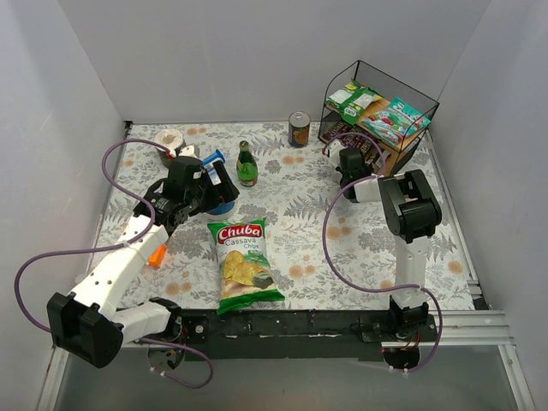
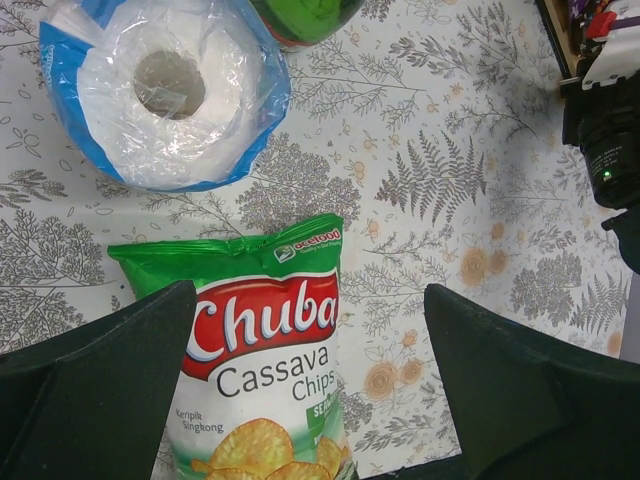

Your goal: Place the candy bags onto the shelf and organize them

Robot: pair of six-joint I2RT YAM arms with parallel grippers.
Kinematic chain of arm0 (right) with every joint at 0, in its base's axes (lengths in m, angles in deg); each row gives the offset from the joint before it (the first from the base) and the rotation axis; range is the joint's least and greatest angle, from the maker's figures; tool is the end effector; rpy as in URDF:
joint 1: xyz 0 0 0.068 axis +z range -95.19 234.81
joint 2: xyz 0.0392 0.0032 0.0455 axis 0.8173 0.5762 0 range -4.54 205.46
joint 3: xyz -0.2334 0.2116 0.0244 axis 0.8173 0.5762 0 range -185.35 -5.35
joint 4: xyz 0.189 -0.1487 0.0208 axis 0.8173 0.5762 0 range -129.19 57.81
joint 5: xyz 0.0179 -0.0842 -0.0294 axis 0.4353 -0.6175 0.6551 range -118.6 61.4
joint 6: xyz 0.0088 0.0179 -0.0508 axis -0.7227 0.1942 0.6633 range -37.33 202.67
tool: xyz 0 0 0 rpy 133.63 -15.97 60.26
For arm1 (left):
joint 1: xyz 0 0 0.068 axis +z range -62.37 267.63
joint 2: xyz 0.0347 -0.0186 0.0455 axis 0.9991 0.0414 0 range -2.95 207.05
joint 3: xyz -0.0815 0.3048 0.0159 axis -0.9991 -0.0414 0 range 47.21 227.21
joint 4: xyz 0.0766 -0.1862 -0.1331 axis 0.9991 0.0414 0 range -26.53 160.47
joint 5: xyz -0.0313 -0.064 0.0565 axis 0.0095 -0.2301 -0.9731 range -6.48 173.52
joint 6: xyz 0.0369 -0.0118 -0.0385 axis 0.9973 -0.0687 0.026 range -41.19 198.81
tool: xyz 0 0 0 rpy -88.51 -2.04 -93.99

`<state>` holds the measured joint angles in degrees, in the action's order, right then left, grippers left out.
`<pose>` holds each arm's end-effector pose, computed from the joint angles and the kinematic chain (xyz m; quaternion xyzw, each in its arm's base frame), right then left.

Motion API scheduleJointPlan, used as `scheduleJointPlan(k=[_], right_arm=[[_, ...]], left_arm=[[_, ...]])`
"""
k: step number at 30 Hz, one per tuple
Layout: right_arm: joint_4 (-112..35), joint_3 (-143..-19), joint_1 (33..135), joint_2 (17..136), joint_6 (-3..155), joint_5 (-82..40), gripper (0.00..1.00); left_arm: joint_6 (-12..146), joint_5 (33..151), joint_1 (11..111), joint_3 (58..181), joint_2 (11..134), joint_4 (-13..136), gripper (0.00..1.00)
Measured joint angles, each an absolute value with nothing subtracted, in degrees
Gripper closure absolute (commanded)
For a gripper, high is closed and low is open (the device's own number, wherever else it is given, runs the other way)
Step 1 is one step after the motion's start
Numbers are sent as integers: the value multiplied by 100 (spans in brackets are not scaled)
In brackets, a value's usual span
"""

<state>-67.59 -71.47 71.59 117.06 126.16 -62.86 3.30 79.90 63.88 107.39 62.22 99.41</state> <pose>0.4373 0.1103 0.1787 -0.2763 0.7821 -0.3597 0.4273 0.1857 -0.0792 0.3613 -0.4087 0.8123 -0.2976 0.2907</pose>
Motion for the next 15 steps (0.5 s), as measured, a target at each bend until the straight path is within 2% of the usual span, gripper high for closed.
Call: scheduleJointPlan(k=[15], right_arm=[[-6455, -7617, 6973, 11897, 12445, -6157, 98]], left_arm=[[258, 7981, 6388, 10739, 6246, 9948, 2]])
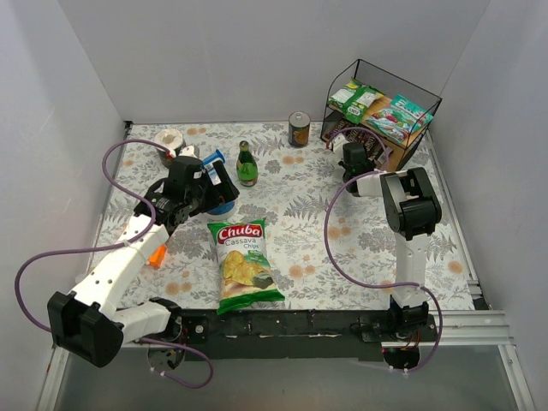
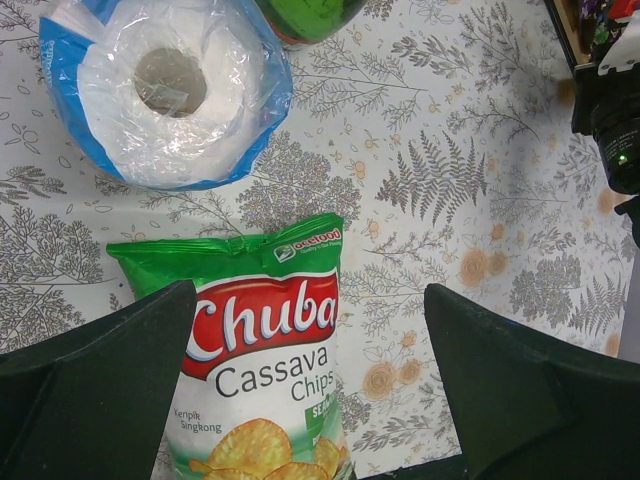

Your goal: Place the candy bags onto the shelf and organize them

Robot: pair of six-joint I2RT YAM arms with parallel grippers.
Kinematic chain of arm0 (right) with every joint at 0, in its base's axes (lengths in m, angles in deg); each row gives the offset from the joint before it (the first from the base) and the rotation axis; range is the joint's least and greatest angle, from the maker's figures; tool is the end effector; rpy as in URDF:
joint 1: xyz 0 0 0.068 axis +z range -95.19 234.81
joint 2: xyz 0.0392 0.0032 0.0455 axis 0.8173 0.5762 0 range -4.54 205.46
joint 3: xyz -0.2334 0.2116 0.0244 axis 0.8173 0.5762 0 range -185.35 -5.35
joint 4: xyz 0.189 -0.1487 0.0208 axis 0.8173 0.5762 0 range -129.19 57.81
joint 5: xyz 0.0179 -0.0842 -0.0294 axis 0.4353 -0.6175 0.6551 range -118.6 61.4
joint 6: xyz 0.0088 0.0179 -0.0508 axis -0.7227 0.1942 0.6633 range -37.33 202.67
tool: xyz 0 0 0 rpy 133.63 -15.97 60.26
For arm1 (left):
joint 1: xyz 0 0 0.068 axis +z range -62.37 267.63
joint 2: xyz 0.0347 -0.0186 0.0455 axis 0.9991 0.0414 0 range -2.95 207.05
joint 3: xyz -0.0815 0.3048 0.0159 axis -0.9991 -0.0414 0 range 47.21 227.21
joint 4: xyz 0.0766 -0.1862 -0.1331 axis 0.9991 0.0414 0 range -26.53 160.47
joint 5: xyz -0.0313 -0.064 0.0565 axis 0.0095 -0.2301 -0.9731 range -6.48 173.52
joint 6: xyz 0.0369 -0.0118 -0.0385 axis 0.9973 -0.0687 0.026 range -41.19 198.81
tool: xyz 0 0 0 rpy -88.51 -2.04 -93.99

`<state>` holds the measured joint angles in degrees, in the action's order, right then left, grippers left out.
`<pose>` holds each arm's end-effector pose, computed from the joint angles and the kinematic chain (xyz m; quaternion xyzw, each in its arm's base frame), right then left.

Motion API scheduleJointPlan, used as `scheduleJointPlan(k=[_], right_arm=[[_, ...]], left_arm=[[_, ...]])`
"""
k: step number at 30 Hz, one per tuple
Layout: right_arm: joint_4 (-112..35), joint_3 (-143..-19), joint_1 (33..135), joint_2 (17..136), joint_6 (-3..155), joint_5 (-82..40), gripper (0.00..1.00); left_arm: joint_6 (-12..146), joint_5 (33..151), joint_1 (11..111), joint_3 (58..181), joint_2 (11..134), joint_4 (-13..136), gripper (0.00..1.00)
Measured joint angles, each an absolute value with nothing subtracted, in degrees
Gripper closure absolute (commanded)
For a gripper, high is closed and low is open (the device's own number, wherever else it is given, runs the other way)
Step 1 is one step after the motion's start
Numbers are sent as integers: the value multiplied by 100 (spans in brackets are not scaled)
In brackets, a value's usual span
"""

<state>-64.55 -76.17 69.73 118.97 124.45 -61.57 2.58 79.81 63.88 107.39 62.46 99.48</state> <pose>0.4559 0.1008 0.1813 -0.2590 0.7908 -0.3516 0.4288 0.1866 -0.0795 0.3604 -0.4145 0.8106 -0.2971 0.2879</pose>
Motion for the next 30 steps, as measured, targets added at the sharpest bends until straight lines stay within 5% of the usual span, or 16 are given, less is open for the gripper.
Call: scheduleJointPlan(k=[7, 27, 30], right_arm=[[-6534, -7620, 6947, 11907, 12443, -6188, 75], [-7622, -6715, 6967, 11711, 12655, -6575, 70], [-7692, -6658, 6984, 11667, 12657, -6597, 76]], left_arm=[[258, 7981, 6388, 10739, 6305, 9952, 2], [247, 7983, 6388, 10739, 6305, 9946, 2], [236, 7983, 6388, 10739, 6301, 9946, 2]])
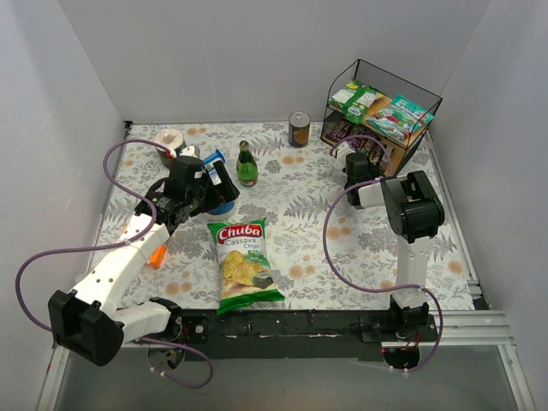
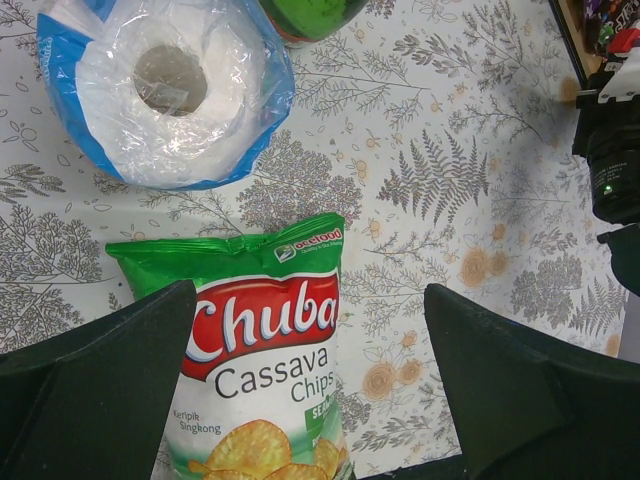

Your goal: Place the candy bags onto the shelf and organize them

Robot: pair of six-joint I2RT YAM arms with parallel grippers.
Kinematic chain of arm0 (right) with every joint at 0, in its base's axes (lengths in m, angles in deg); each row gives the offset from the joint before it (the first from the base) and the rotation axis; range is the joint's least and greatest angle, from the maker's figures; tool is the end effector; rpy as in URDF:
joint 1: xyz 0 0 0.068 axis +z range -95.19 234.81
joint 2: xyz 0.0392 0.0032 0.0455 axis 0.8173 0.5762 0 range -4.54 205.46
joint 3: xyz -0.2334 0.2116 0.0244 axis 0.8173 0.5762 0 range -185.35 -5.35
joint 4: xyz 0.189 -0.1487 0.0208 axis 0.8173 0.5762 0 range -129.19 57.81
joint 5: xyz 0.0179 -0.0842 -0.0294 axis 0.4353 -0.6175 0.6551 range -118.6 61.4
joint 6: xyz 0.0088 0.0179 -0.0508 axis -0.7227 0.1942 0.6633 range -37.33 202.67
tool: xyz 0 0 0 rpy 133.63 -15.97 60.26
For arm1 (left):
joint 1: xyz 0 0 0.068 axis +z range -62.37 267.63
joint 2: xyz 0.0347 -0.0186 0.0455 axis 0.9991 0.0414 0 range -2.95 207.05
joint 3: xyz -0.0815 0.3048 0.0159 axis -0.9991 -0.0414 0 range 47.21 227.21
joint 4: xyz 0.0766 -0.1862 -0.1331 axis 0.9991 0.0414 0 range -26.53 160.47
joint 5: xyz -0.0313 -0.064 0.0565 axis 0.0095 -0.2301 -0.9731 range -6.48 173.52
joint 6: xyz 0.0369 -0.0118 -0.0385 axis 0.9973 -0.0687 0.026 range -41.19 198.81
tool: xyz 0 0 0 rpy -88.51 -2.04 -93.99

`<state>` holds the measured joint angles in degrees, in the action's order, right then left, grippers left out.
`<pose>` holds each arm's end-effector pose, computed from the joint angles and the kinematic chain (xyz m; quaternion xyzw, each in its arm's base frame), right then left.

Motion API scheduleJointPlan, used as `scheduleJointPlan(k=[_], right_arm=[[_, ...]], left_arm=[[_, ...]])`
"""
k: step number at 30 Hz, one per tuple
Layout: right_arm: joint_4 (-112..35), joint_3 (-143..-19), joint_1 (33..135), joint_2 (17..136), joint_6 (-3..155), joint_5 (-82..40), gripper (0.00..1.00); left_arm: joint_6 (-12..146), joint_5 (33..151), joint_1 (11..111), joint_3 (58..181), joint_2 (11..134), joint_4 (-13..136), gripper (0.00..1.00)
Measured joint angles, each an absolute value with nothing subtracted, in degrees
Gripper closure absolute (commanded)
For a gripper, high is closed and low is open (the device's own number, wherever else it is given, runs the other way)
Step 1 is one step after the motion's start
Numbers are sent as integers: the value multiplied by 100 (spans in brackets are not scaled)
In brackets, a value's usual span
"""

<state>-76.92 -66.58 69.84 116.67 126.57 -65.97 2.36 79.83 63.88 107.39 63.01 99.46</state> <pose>0.4298 0.0923 0.1748 -0.2314 0.7726 -0.3892 0.4451 0.1888 -0.0805 0.3587 -0.4167 0.8116 -0.2945 0.2845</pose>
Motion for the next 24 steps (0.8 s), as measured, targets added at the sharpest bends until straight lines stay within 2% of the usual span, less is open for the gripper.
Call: scheduleJointPlan(k=[1, 4, 13, 17, 21, 24], right_arm=[[-7710, -6643, 6991, 11667, 12657, -6601, 82], [-7708, -6636, 6993, 11667, 12666, -6599, 91], [-7666, -6771, 6993, 11695, 12677, -6588, 95], [-7662, -6979, 6993, 11741, 12681, -6555, 92], [-7655, -7049, 6993, 11748, 12651, -6505, 80], [-7592, -7032, 6993, 11748, 12629, -6439, 74]], left_arm=[[234, 7983, 6388, 10739, 6296, 9946, 2], [232, 7983, 6388, 10739, 6292, 9946, 2], [232, 7983, 6388, 10739, 6292, 9950, 2], [232, 7983, 6388, 10739, 6292, 9950, 2], [232, 7983, 6388, 10739, 6292, 9948, 2], [232, 7983, 6388, 10739, 6292, 9948, 2]])
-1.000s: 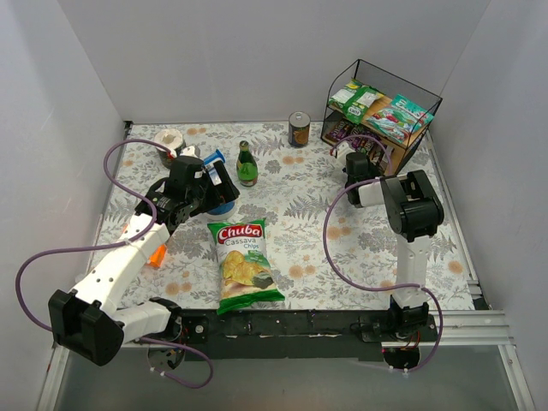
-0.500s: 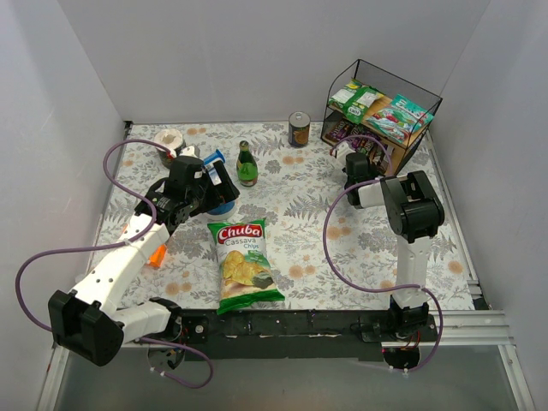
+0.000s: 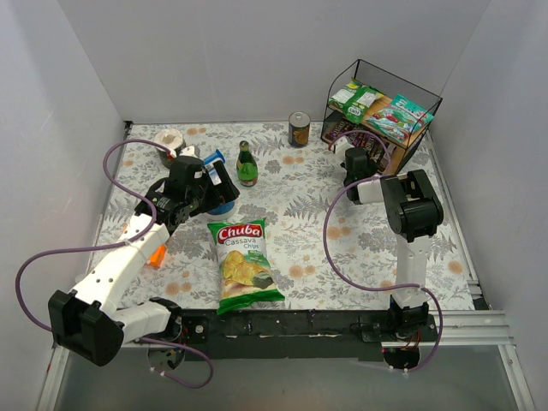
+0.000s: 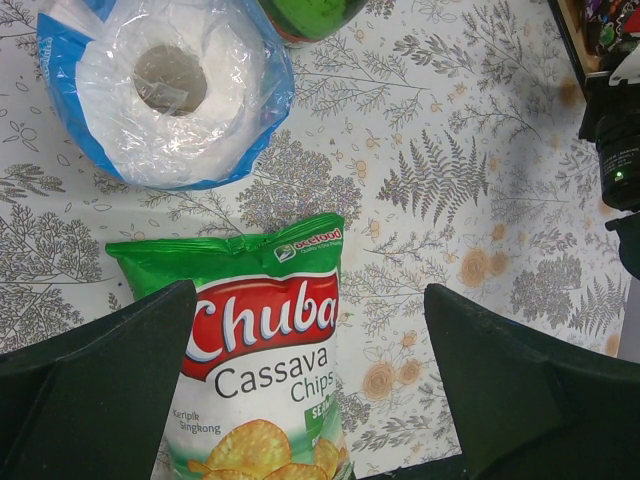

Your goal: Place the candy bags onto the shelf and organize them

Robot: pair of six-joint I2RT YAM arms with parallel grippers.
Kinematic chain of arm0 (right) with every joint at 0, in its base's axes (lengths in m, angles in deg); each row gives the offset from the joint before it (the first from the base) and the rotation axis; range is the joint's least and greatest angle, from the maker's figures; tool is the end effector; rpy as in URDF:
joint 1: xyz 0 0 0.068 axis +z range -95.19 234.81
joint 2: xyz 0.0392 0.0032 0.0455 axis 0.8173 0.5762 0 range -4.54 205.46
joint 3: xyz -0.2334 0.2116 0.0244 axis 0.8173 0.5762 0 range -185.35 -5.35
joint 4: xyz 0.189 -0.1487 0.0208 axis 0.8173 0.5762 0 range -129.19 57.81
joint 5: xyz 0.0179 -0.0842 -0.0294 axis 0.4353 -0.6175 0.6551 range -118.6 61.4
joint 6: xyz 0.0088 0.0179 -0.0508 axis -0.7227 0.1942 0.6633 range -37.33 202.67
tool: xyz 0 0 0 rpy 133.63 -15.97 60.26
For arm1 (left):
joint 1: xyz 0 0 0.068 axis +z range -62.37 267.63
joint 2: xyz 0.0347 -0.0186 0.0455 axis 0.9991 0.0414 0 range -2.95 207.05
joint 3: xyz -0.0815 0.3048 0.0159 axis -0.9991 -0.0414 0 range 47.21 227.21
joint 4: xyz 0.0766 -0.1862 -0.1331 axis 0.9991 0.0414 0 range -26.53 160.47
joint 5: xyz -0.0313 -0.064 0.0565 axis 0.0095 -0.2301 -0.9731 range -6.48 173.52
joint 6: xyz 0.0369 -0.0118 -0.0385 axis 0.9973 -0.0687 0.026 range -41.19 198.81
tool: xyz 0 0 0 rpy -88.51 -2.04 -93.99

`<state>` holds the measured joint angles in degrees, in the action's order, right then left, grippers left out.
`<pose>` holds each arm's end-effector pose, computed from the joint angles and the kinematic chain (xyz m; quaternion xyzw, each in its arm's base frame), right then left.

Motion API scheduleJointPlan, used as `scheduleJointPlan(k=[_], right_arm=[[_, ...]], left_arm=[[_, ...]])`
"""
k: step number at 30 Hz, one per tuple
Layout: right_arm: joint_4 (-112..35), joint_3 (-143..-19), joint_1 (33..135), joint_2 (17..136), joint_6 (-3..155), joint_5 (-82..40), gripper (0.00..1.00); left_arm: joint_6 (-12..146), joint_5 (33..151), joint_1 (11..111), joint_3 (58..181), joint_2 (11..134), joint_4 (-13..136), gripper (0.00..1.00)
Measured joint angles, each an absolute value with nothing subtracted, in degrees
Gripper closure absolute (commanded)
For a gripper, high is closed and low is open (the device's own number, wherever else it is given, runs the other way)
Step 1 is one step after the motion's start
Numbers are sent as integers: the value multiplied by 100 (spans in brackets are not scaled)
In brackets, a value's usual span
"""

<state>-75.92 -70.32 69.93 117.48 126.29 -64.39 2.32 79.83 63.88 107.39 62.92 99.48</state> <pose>0.4426 0.0973 0.1842 -0.2300 0.7667 -0.3783 0.4649 0.1884 -0.0803 0.3590 -0.4169 0.8112 -0.2950 0.2848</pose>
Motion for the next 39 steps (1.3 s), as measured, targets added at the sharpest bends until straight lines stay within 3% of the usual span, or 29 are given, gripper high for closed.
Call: scheduleJointPlan(k=[11, 17, 19, 22, 24, 33, 39], right_arm=[[-7386, -6634, 7056, 11547, 12484, -6317, 70], [-6993, -6352, 7295, 10526, 12069, -6275, 66], [-6724, -6354, 7395, 10045, 11813, -6116, 59], [-6040, -6544, 7513, 9392, 11315, -5639, 40], [-5522, -6852, 7559, 9149, 10946, -5176, 34], [-4195, -7644, 7705, 8966, 9178, -3019, 32], [-4040, -7650, 8099, 8968, 8240, -2142, 34]], left_arm=[[228, 7986, 6388, 10734, 6290, 9902, 2], [228, 7977, 6388, 10680, 6167, 9869, 2], [228, 7951, 6388, 10658, 6091, 9839, 2], [232, 7905, 6388, 10638, 5977, 9799, 2], [249, 7841, 6388, 10634, 5916, 9782, 2], [348, 7566, 6508, 10641, 5901, 9793, 2], [339, 7765, 7721, 10925, 6462, 9812, 2]])
